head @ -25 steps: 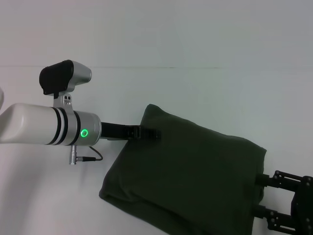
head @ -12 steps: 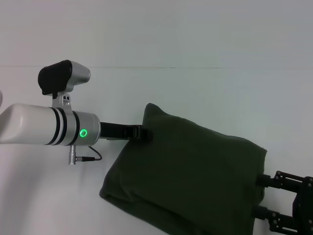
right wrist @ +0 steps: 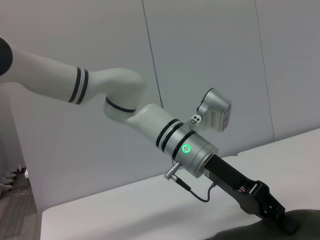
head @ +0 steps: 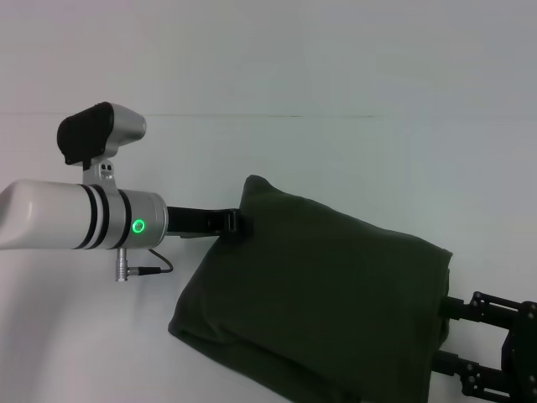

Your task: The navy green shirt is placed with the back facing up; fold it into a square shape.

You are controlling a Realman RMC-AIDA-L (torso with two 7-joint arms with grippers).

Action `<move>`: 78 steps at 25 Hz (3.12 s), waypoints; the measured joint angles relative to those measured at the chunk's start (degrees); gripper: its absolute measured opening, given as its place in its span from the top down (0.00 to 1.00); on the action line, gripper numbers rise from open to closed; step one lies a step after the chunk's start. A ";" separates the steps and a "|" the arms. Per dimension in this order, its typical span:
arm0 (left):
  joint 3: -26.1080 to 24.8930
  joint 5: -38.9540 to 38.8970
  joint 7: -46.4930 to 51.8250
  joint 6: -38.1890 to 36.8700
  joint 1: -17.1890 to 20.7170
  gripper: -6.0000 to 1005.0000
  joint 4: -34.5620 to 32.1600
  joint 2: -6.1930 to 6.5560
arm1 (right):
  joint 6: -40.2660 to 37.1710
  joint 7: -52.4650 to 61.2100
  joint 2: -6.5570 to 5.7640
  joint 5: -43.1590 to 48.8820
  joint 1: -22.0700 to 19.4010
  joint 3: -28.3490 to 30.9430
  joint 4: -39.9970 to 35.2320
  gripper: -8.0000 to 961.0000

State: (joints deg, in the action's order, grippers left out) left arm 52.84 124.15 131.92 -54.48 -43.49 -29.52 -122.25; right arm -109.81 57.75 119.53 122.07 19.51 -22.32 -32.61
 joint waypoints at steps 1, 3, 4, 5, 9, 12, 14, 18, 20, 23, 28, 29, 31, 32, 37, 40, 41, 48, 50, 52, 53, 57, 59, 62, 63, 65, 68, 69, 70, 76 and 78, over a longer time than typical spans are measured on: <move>-0.65 0.00 0.00 -0.22 0.14 0.94 0.00 0.04 | 0.00 0.00 0.00 0.00 0.01 0.00 0.00 0.26; -1.90 -0.06 0.05 -0.57 0.67 0.94 0.01 0.06 | 0.00 0.00 0.00 0.00 0.09 0.00 0.01 0.26; -2.59 -0.06 0.09 -0.66 1.04 0.94 0.01 0.03 | 0.00 0.00 0.00 0.00 0.11 0.00 0.01 0.26; -3.49 -0.12 0.10 -0.77 1.46 0.94 -0.01 -0.03 | 0.00 0.00 0.00 0.00 0.14 0.01 0.01 0.26; -7.68 -1.63 0.18 -1.16 4.83 0.94 -0.03 -0.11 | 0.00 0.00 0.00 -0.28 0.21 0.00 0.01 0.26; -11.21 -5.11 0.03 -2.11 8.54 0.94 -0.17 -0.10 | 0.01 0.00 0.00 -0.64 0.26 0.00 0.01 0.26; -12.74 -7.84 -0.40 -3.10 10.98 0.94 -0.18 -0.05 | 0.11 0.00 0.00 -0.70 0.39 0.00 0.01 0.26; -13.94 -12.36 -1.35 -4.75 14.95 0.94 -0.21 0.02 | 0.39 0.00 0.00 -0.72 0.73 0.00 0.01 0.26; -14.72 -14.79 -2.36 -5.54 16.43 0.94 -0.11 -0.06 | 0.50 0.00 0.00 -0.72 0.81 0.00 0.01 0.26; -15.58 -17.20 -4.20 -6.50 17.61 0.94 0.10 -0.22 | 0.74 0.00 0.00 -0.72 0.97 0.02 0.01 0.26; -15.68 -17.41 -5.06 -7.27 17.65 0.94 0.16 -0.25 | 0.76 0.00 0.00 -0.72 1.25 0.14 0.01 0.26; -15.71 -17.41 -5.14 -7.35 17.61 0.94 0.17 -0.25 | 0.76 0.00 0.00 -0.71 1.32 0.15 0.01 0.26; -15.77 -17.43 -5.14 -7.45 17.57 0.93 0.24 -0.26 | 0.76 0.00 0.00 -0.70 1.44 0.17 0.06 0.26; -15.81 -17.47 -5.14 -7.48 17.58 0.93 0.28 -0.25 | 0.76 0.00 0.00 -0.70 1.49 0.17 0.12 0.26; -15.61 -17.76 -7.89 -7.83 17.72 0.90 0.37 0.06 | 1.15 0.00 0.00 -0.70 1.66 0.18 0.59 0.26; -15.67 -17.65 -8.21 -7.92 17.68 0.84 0.37 0.51 | 1.53 0.00 0.00 -0.69 1.76 0.17 0.62 0.26; -15.79 -17.65 -8.15 -8.07 17.68 0.82 0.37 0.83 | 1.60 0.00 0.00 -0.69 1.79 0.18 0.64 0.26; -16.07 -17.55 -8.85 -12.39 18.34 0.67 -0.53 3.18 | 2.06 0.00 0.02 -2.35 1.78 0.18 0.76 0.26; -16.97 -17.60 -10.85 -14.64 18.96 0.60 -1.65 3.59 | 2.41 -0.09 0.17 -3.31 1.91 0.18 0.93 0.26; -18.76 -17.58 -14.78 -18.33 19.66 0.53 -3.37 3.80 | 3.98 -0.25 0.34 -4.32 2.40 0.18 1.69 0.26; -19.32 -17.55 -16.66 -20.25 19.85 0.44 -4.03 3.91 | 5.24 -0.24 0.41 -5.06 2.85 0.17 2.44 0.26; -21.10 -17.52 -26.75 -29.02 20.48 0.18 -6.22 4.42 | 14.91 -0.83 0.44 -6.80 7.28 -0.37 7.21 0.26; -21.66 -17.51 -32.78 -33.26 20.87 0.10 -7.03 4.40 | 16.77 -1.40 0.49 -6.79 8.72 -0.48 8.46 0.26; -21.56 -17.46 -40.96 -37.33 21.61 0.06 -7.17 4.04 | 22.18 -4.25 0.55 -6.67 12.67 -0.74 12.13 0.26; -21.39 -17.38 -44.05 -38.38 22.02 0.06 -6.92 3.78 | 24.25 -5.73 0.59 -6.64 14.01 -0.87 13.50 0.26; -21.29 -17.32 -49.30 -39.94 22.93 0.05 -6.62 3.11 | 27.37 -7.50 0.67 -6.63 15.84 -1.26 15.58 0.26; -21.34 -17.29 -53.81 -41.11 24.49 0.05 -6.97 2.24 | 33.31 -8.59 0.70 -6.65 18.19 -2.39 18.46 0.26; -21.35 -17.28 -54.36 -41.21 24.87 0.05 -7.03 2.13 | 34.78 -8.64 0.73 -6.66 18.65 -2.76 19.08 0.26; -21.44 -17.28 -54.86 -41.27 25.31 0.05 -7.00 2.06 | 36.46 -8.66 0.77 -6.67 19.02 -3.16 19.60 0.26; -21.54 -17.28 -57.09 -41.29 26.65 0.06 -6.65 1.45 | 44.29 -8.72 0.89 -6.64 19.72 -5.04 22.89 0.26; -21.41 -17.05 -57.50 -41.40 26.80 0.06 -6.61 1.33 | 47.30 -8.73 0.88 -6.67 19.36 -5.49 23.93 0.25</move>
State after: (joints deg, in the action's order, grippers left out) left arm 31.43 107.11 74.43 -95.87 -16.68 -36.13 -120.92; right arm -62.51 49.01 120.41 115.40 38.87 -27.82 -8.69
